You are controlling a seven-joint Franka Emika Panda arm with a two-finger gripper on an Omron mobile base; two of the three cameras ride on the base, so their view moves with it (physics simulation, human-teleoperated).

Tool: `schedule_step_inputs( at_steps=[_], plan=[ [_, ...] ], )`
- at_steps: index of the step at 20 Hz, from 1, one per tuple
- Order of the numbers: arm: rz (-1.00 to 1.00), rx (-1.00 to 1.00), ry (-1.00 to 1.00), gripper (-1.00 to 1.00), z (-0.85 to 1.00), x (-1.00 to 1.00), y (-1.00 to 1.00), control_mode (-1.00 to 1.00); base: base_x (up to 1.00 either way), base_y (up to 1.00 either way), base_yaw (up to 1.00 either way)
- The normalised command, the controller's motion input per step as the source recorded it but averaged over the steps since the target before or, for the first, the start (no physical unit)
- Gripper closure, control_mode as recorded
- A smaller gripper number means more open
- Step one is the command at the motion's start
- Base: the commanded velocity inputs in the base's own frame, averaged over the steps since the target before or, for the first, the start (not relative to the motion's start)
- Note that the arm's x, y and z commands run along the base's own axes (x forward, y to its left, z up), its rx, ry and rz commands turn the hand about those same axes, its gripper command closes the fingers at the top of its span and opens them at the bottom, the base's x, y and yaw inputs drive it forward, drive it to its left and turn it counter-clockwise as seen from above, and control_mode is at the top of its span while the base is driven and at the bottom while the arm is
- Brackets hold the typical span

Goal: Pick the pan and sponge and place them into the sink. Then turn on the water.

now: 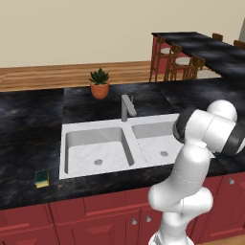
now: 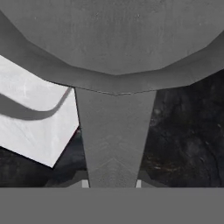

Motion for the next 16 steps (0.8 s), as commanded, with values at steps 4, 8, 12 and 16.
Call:
schedule_step_inputs(
  at_steps=[4,8,12,16],
  plan=[
    [0.0,-0.09,0.09,1.0,0.06,0.17,0.47,-1.0,0.0,0.0,0.0],
    [0.0,-0.04,0.1,1.0,0.0,0.23,0.42,-1.0,0.0,0.0,0.0],
    [0.0,0.0,0.02,1.0,-0.13,0.24,0.37,-1.0,0.0,0.0,0.0],
    [0.01,0.0,0.0,1.0,-0.13,0.25,0.27,-1.0,0.0,0.0,0.0]
  ],
)
